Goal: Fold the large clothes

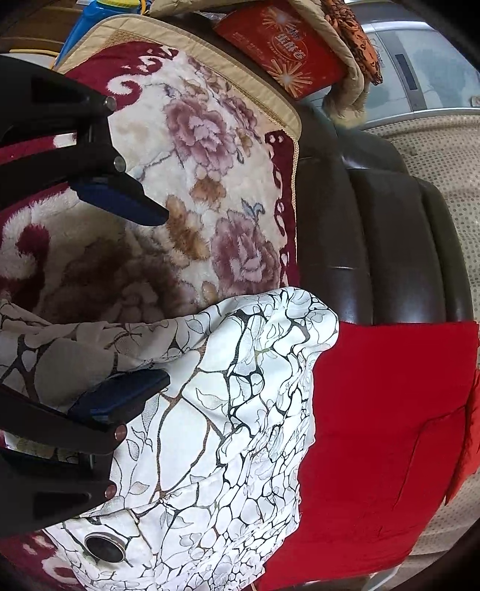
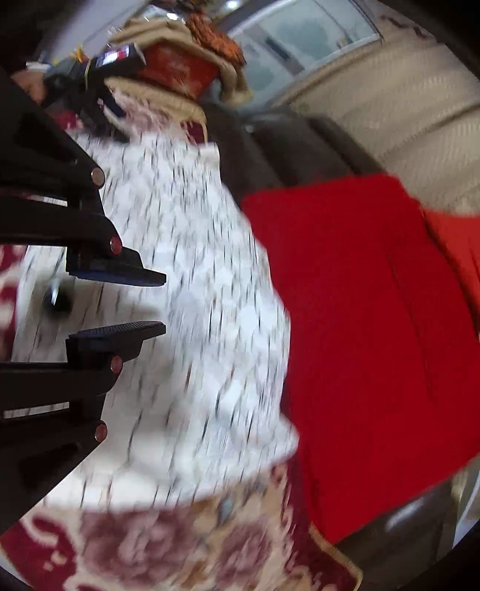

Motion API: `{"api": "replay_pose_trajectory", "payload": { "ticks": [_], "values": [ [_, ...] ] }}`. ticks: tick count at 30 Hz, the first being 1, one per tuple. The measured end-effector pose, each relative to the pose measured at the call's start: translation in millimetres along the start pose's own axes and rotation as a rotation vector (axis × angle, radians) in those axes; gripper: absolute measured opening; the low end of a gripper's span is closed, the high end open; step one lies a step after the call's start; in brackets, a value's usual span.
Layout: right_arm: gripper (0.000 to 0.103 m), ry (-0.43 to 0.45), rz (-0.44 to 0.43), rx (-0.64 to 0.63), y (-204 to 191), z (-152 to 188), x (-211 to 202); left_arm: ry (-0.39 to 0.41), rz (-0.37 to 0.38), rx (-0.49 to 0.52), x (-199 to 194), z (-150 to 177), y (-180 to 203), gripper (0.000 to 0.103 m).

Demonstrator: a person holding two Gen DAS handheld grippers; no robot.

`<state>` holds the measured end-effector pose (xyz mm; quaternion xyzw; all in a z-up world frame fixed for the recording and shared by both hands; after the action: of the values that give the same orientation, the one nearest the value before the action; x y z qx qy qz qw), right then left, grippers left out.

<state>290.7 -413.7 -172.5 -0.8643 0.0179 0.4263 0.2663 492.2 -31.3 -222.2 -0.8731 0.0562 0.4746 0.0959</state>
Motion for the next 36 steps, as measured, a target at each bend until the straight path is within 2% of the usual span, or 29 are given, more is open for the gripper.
{"api": "replay_pose_trajectory", "payload": {
  "ticks": [6, 8, 10, 14, 22, 26, 29, 30, 32, 36],
  "values": [
    [0.023, -0.106, -0.056, -0.038, -45.5, -5.0, 52.8, 0.002, 0.005, 0.012, 1.5, -0.3, -0.1, 0.082],
    [0.023, -0.161, -0.05, -0.026, -48.1, 2.7, 73.9, 0.002, 0.008, 0.014, 1.6, -0.3, 0.0, 0.082],
    [0.022, -0.225, -0.001, -0.028, -44.4, 12.5, 96.7, -0.001, 0.014, 0.013, 1.8, -0.6, -0.2, 0.082],
    [0.022, -0.197, 0.032, -0.078, -46.0, 19.7, 95.4, -0.009, 0.039, -0.014, -2.4, 0.0, -3.5, 0.082],
    [0.023, -0.092, -0.074, -0.075, -51.7, 20.6, 60.1, -0.004, 0.104, -0.127, -41.1, 12.5, -19.5, 0.082],
    [0.023, -0.092, -0.111, -0.086, -62.2, 20.7, 58.0, -0.055, 0.219, -0.224, -47.1, 45.3, -20.8, 0.082],
    [0.023, -0.181, -0.098, -0.07, -60.9, 30.2, 79.3, -0.14, 0.321, -0.318, -36.9, 70.1, -17.3, 0.082],
    [0.022, -0.216, -0.062, -0.076, -58.5, 34.8, 89.8, -0.163, 0.367, -0.359, -33.7, 76.8, -16.3, 0.082],
    [0.022, -0.222, -0.03, -0.099, -58.5, 36.7, 96.5, -0.175, 0.442, -0.411, -29.9, 82.2, -13.3, 0.082],
    [0.022, -0.22, -0.057, -0.096, -60.3, 35.2, 91.1, -0.164, 0.575, -0.453, -25.1, 78.8, -3.8, 0.082]
  ]
}}
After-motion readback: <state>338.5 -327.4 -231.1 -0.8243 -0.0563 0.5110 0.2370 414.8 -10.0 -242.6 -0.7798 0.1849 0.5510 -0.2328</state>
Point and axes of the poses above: each gripper's, at about its wrist camera, not at the fingertips, and x roughly the way its jaws point, y to its right, z to its underside, the point moved 7 cm from there along x, roughly the way its jaws point, and after that the axes turned 14 degrees about -y, right-handed, at the moved point
